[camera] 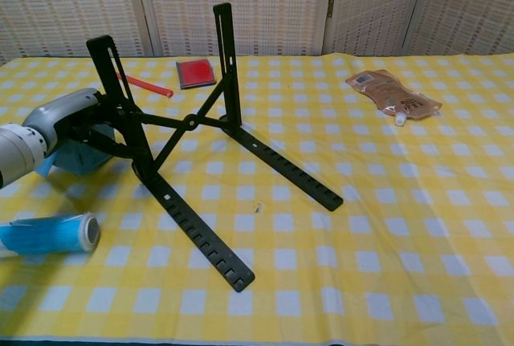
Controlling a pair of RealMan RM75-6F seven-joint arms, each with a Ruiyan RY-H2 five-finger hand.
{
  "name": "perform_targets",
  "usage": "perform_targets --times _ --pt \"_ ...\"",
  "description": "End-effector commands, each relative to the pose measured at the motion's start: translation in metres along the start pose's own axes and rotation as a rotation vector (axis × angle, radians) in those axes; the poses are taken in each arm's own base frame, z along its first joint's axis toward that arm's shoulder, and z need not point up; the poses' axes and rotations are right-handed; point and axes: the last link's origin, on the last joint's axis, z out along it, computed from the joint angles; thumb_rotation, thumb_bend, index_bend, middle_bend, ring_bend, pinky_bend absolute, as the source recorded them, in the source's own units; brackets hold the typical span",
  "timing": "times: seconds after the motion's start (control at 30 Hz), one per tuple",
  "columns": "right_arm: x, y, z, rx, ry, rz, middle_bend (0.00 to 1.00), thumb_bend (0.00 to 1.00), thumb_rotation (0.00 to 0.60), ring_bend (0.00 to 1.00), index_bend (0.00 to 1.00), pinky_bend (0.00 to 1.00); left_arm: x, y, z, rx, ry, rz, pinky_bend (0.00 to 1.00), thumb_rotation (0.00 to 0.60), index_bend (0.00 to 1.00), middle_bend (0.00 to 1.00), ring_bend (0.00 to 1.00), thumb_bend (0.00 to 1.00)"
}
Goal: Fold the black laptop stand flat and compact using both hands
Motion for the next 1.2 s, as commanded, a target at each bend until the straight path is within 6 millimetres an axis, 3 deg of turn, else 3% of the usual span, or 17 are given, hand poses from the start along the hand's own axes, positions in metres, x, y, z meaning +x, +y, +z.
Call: perform_targets --times 0.03,0.4,0.63,0.93,1.2 --pt "0.000 0.000 0.000 -0.001 -0.001 0.000 0.07 0.42 0.600 0.09 0.00 0.04 0.000 -0.001 0.001 -0.007 0.013 0.030 0.07 0.600 0.45 0.49 0.40 0.21" --pt "0.000 0.000 -0.003 -0.002 0.001 0.001 0.07 0.42 0.600 0.09 0.00 0.03 -0.001 -0.006 0.003 -0.050 0.041 0.110 0.08 0.600 0.59 0.54 0.44 0.21" --pt "-0.003 -0.003 -0.001 0.008 -0.020 -0.002 0.07 0.42 0.600 0.09 0.00 0.03 -0.002 -0.004 0.003 -0.077 0.031 0.118 0.08 0.600 0.60 0.54 0.45 0.21" --pt "-0.015 -0.020 0.017 0.082 -0.105 -0.015 0.07 0.42 0.600 0.09 0.00 0.03 0.001 -0.001 -0.005 -0.092 -0.004 0.075 0.07 0.600 0.48 0.54 0.41 0.21" --pt "-0.027 -0.038 0.041 0.152 -0.196 -0.002 0.07 0.42 0.600 0.09 0.00 0.03 0.018 0.006 -0.023 -0.132 -0.008 0.022 0.07 0.600 0.38 0.49 0.37 0.21"
